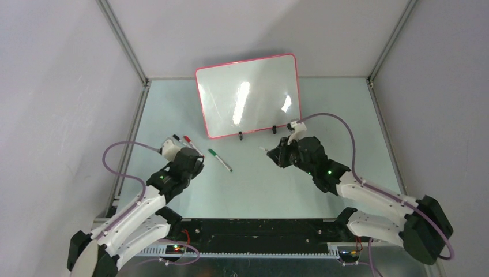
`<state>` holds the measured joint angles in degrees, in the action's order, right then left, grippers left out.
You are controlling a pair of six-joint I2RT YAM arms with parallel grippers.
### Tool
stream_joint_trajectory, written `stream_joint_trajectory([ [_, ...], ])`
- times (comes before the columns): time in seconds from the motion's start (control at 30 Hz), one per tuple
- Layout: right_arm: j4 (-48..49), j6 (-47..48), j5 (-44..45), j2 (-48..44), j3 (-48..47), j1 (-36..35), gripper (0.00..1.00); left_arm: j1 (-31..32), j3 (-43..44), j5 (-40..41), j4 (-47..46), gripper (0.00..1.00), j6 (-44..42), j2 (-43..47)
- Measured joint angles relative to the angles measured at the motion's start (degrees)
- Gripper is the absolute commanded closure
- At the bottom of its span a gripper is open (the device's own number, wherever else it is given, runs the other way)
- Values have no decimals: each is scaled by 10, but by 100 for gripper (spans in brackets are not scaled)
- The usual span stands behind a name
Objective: Write a sentence on the whiteboard
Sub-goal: Place the pen cap at the center of the board.
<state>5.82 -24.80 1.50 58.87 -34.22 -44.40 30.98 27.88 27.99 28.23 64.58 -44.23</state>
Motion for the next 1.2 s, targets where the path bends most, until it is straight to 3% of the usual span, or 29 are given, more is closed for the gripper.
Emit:
stream_joint_trajectory([
  [0.23, -17, -25, 3, 74, -12, -9, 100, -23, 0, -12, 15, 98, -40, -48],
  [0.5, -45, -91, 77, 68, -13, -21, 100, -35, 0, -38, -5, 95, -66, -87],
  [0.73, -71, -78, 111, 46, -13, -4, 100, -73, 0, -85, -64, 95, -78, -143],
  [0.93, -89, -66, 149, 44, -13, -4, 100, -103, 2, -115, -87, 89, -103, -205],
  [1.0, -89, -64, 154, 44, -13, -5, 100, -117, 7, -123, -87, 77, -109, -221],
  [1.03, -89, -62, 156, 44, -13, -5, 100, -124, 8, -125, -88, 64, -111, -224],
  [1.13, -88, -59, 157, 44, -13, -9, 100, -141, 11, -134, -89, 41, -117, -224],
  [1.2, -88, -56, 157, 44, -13, -9, 100, -144, 12, -137, -87, 31, -125, -220],
])
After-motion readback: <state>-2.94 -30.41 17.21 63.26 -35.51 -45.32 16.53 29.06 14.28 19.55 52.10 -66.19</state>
